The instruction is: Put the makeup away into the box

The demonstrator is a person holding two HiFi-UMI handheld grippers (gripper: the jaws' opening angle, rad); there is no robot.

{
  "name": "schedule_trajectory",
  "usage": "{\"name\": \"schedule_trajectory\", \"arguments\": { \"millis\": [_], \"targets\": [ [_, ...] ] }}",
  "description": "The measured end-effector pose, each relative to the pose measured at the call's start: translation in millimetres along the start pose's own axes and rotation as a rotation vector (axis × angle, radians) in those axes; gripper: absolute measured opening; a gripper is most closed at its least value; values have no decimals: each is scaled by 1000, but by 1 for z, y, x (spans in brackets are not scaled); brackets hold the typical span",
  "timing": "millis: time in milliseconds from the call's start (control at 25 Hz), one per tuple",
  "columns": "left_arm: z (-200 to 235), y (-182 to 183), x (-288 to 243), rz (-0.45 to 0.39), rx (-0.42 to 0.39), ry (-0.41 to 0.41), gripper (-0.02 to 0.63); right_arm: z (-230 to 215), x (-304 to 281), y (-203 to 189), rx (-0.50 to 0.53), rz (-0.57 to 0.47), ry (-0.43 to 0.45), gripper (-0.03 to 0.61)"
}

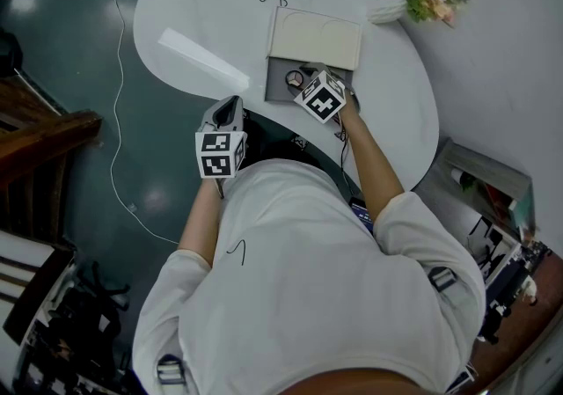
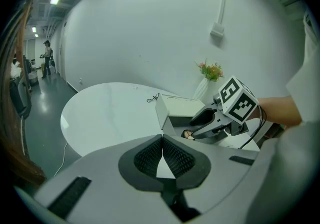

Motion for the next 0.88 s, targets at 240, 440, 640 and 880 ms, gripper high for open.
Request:
{"name": "schedule_trajectory", "arguments": {
  "millis": [240,440,640,880],
  "targets": [
    [-12,14,-18,9,-59,-59,18,-10,33,-14,-159,-117,-166,-2],
    [-31,22,-34,24,-107,-118,18,-17,59,-37,-319,-202,-247,-2],
    [-50,28,-54,47,-149,-176,18,-20,86,-64,-485,-256,-317,-2],
    [-73,46,-70,30,-185,-217,18,-25,112,-93,-633,-342,-425,-2]
  ]
}}
Point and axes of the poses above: the fingertips, and each gripper's own axes: x backward along the fingers, z to its left, y out of its top, the point moved 9 cm from there along x, backward along the fingers, and after that the axes turned 11 degrees about -y, right-handed, at the moved point
